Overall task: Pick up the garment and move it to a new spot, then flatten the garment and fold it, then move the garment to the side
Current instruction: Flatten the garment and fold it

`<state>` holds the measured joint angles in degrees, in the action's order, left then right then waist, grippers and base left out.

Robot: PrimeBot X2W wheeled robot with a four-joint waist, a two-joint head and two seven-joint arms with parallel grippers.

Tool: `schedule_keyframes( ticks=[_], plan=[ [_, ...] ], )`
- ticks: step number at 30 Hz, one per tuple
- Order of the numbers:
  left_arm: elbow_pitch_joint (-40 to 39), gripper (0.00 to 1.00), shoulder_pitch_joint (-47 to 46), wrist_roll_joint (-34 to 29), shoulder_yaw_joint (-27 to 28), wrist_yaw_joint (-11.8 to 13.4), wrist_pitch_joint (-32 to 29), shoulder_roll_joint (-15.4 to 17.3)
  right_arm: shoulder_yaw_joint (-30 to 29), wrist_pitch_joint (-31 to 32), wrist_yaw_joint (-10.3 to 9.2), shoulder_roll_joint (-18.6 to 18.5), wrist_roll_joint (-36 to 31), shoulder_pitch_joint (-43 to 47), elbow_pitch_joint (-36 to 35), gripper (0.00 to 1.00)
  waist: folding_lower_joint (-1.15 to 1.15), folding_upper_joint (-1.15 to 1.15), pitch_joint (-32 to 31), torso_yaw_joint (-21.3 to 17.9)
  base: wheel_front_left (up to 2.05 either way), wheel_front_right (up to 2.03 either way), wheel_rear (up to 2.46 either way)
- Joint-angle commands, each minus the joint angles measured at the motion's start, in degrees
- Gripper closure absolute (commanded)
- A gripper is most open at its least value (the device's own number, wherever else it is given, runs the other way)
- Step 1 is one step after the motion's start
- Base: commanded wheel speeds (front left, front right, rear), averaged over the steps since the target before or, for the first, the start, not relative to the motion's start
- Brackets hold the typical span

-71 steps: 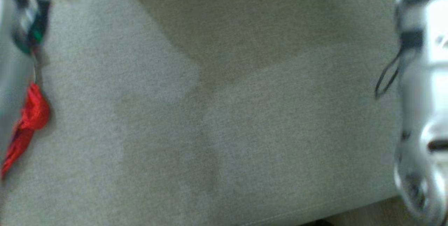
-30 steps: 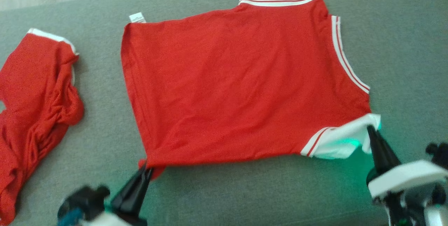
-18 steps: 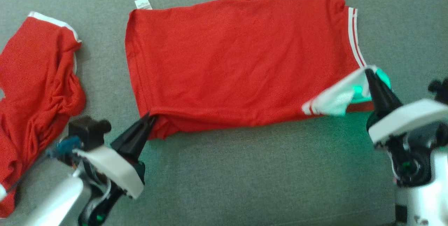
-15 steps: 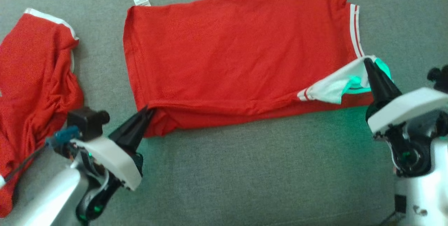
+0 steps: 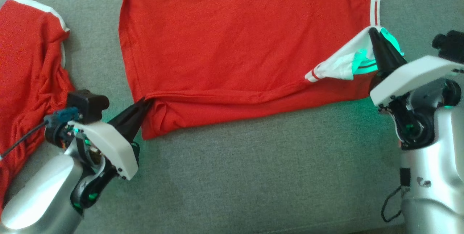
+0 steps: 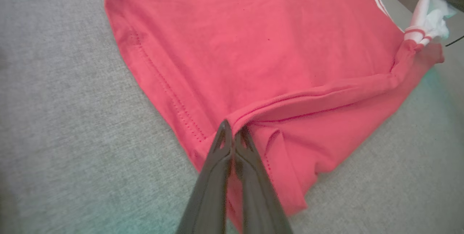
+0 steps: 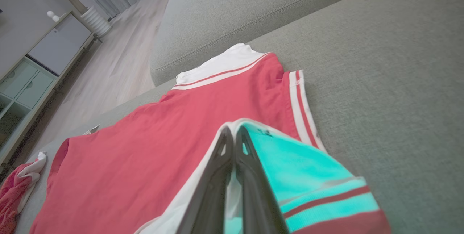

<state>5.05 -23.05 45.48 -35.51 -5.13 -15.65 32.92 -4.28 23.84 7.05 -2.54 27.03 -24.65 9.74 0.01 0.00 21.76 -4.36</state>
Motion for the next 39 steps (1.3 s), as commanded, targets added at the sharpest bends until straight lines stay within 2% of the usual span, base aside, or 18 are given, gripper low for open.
schedule_keyframes(
  ticks=[1, 2, 3, 4, 5, 6, 10, 14, 21, 30, 39],
  plan=[
    [-0.99, 1.00, -3.03, 0.18, 2.09, -0.22, -0.39, 2.53, 1.50, -0.80, 0.44, -0.33, -0.61, -2.33, -1.23, 1.00, -0.01, 0.00, 0.19, 0.07, 0.00, 0.00, 0.00],
    [-0.66, 1.00, -3.18, 0.23, 2.11, -0.15, -0.42, 2.44, 1.74, -1.09, 0.44, -0.33, -0.78, -2.73, -0.75, 1.00, -0.01, 0.00, 0.17, 0.14, 0.00, 0.00, 0.00],
    [-0.27, 0.95, -3.23, 0.34, 2.21, 0.15, -0.42, 2.28, 2.10, -1.47, 0.44, -0.33, -1.06, -3.04, -0.41, 0.42, -0.01, 0.00, 0.11, 0.17, 0.00, 0.00, 0.00],
    [0.08, 0.65, -3.19, 0.54, 2.34, 0.46, -0.37, 2.05, 2.44, -1.83, 0.44, -0.33, -1.13, -3.24, -0.11, 0.00, -0.01, 0.00, 0.02, 0.18, 0.00, 0.00, 0.00],
    [0.31, 0.17, -3.03, 0.87, 2.53, 0.71, -0.14, 1.73, 2.61, -2.04, 0.44, -0.33, -0.93, -3.34, 0.26, 0.00, -0.01, 0.00, -0.09, 0.19, 0.00, 0.00, 0.00],
    [0.53, 0.00, -2.70, 1.34, 2.74, 1.07, -0.01, 1.42, 2.78, -2.33, 0.44, -0.33, -0.78, -3.39, 0.38, 0.00, -0.01, 0.00, -0.23, 0.20, 0.00, 0.00, 0.00],
    [-0.01, 0.00, 0.02, 3.13, 3.88, 2.26, 1.14, 1.33, 2.66, -3.69, 0.44, -0.33, -0.98, -2.29, -0.83, 0.00, -0.01, 0.00, -1.44, -0.18, 0.00, 0.00, 0.00],
    [-3.86, 0.00, 5.56, 6.33, 6.25, 4.62, 2.99, 1.69, 2.16, -2.70, 0.44, -0.33, -2.07, 1.98, -5.51, 0.00, -0.01, 0.00, -2.48, -0.65, 0.00, 0.00, 0.00],
    [-12.20, 0.00, 13.26, 9.18, 8.23, 8.84, 6.90, -0.37, 0.90, 2.12, 0.44, -0.68, -10.63, 11.35, -14.05, 0.00, -0.01, 0.00, -2.03, -0.87, 0.00, 0.00, 0.00],
    [-12.50, 0.00, 11.63, 7.77, 6.47, 9.58, 6.84, -2.29, -2.42, 4.34, 0.44, -2.42, -22.13, 11.10, -13.10, 0.00, -0.01, 0.00, -0.70, -0.48, 0.00, 0.00, 0.00],
    [-9.61, 0.00, 8.84, 6.81, 5.49, 9.55, 5.31, -2.43, -3.01, 6.17, 0.44, -3.29, -23.91, 9.11, -9.34, 0.00, -0.01, 0.00, 0.02, -0.40, 0.00, 0.00, 0.00]
  ],
)
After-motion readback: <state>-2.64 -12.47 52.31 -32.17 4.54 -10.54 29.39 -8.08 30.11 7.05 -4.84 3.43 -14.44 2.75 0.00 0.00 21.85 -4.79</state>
